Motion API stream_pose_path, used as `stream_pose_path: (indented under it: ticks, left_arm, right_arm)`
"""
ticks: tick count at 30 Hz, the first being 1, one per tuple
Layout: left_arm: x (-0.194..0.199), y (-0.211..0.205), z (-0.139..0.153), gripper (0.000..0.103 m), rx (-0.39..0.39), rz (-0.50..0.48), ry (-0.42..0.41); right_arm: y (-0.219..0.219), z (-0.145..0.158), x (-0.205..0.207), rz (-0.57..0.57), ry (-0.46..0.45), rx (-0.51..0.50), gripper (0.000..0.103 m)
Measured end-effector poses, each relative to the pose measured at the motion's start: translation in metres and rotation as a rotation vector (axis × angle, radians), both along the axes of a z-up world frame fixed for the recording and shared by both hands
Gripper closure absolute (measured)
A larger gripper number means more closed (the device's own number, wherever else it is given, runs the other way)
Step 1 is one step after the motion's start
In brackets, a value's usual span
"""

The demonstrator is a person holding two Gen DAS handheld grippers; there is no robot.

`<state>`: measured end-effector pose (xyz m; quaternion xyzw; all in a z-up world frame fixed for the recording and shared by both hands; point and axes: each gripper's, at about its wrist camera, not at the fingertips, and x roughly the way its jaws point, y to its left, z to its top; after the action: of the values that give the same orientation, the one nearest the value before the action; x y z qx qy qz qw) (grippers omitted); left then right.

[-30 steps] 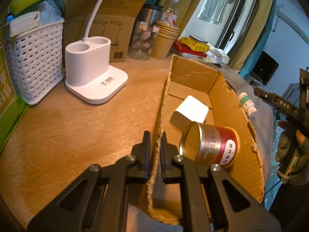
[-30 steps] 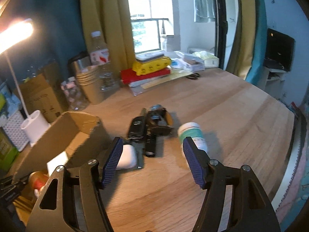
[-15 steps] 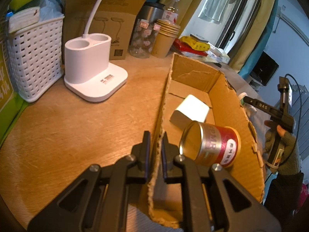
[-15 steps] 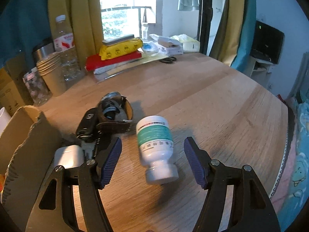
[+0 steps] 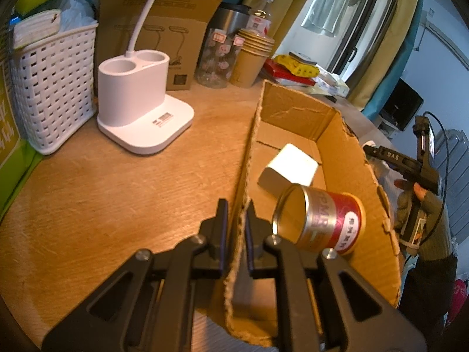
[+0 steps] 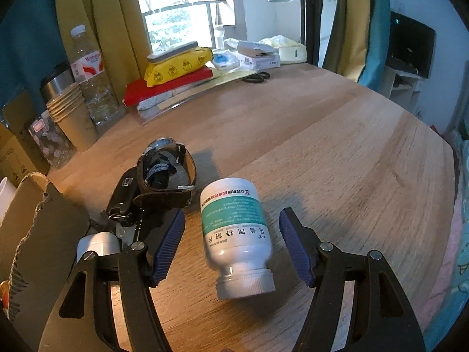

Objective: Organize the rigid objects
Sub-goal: 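Close the right tool around the white pill bottle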

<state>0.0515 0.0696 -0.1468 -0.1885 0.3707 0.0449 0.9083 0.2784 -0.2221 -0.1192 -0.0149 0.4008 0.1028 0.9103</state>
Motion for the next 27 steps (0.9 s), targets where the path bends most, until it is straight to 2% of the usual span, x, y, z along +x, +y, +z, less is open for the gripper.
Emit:
stream_pose_path:
  ticks: [9, 12, 14, 15, 27]
  left_arm:
    - [0.0, 0.0, 0.0, 0.092, 0.005, 0.001, 0.002]
    - [0.0, 0.0, 0.0, 0.092, 0.006, 0.0, 0.004]
    - [0.001, 0.0, 0.0, 0.092, 0.009, 0.001, 0.005]
    - [0.001, 0.0, 0.0, 0.092, 0.009, 0.001, 0.005]
    - [0.001, 0.0, 0.0, 0.092, 0.01, 0.001, 0.005]
  right_arm:
    - [0.004, -0.003, 0.003, 0.014, 0.02, -0.022, 0.034]
    - [0.006, -0.005, 0.004, 0.016, 0.031, -0.034, 0.042]
    - [0.008, -0.006, 0.005, 0.02, 0.036, -0.041, 0.054]
    - [0.008, -0.006, 0.005, 0.021, 0.033, -0.042, 0.055]
    - [0.003, 0.004, -0.007, 0.007, -0.026, -0.026, 0.057]
